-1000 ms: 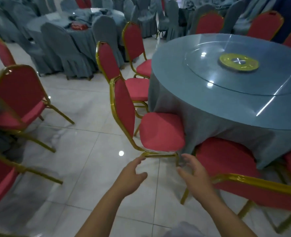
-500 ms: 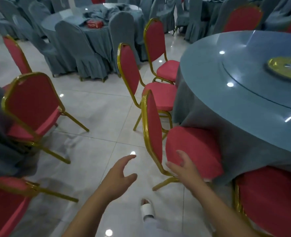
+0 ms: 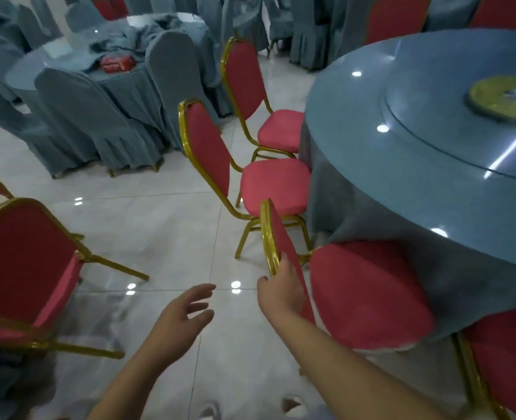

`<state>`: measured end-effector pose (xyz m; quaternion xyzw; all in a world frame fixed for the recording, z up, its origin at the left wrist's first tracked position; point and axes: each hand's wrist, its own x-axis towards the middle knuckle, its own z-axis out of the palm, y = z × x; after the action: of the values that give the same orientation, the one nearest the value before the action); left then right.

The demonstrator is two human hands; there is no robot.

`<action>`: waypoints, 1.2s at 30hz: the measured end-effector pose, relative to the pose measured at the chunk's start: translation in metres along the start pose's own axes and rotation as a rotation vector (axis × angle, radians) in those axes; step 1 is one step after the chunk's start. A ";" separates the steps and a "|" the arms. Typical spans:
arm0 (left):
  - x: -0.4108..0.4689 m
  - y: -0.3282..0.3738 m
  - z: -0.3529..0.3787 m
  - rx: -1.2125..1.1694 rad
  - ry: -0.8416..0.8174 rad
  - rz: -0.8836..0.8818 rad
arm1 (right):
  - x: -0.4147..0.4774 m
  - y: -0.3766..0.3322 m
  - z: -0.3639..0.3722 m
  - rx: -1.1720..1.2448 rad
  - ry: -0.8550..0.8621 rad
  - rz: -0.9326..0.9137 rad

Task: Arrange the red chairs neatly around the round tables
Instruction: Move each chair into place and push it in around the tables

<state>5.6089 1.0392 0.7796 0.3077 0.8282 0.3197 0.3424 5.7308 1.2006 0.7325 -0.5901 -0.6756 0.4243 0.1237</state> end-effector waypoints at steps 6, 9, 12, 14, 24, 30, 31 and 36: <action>0.086 0.009 -0.024 0.084 -0.261 0.057 | 0.005 -0.001 0.005 -0.048 0.099 0.083; 0.133 0.041 -0.040 0.231 -0.384 0.160 | 0.005 -0.002 0.004 -0.080 0.084 0.171; 0.169 0.074 -0.045 0.435 -0.416 0.359 | -0.007 0.004 0.001 -0.062 0.073 0.176; 0.180 0.085 -0.039 0.609 -0.448 0.517 | -0.029 0.014 0.001 0.005 0.083 0.154; 0.147 -0.004 -0.013 0.889 -0.653 0.893 | -0.190 0.058 0.011 -0.083 0.105 0.383; 0.119 -0.066 -0.037 0.951 -0.702 0.992 | -0.229 0.059 0.058 -0.212 0.343 0.356; 0.116 -0.072 -0.039 0.933 -0.733 0.986 | -0.230 0.061 0.063 -0.252 0.367 0.354; 0.116 -0.084 -0.032 0.808 -0.781 0.936 | -0.222 0.074 0.059 -0.296 0.410 0.388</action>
<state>5.4931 1.0625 0.6925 0.8234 0.4808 -0.0311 0.2999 5.8032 0.9711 0.7175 -0.7927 -0.5658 0.2095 0.0870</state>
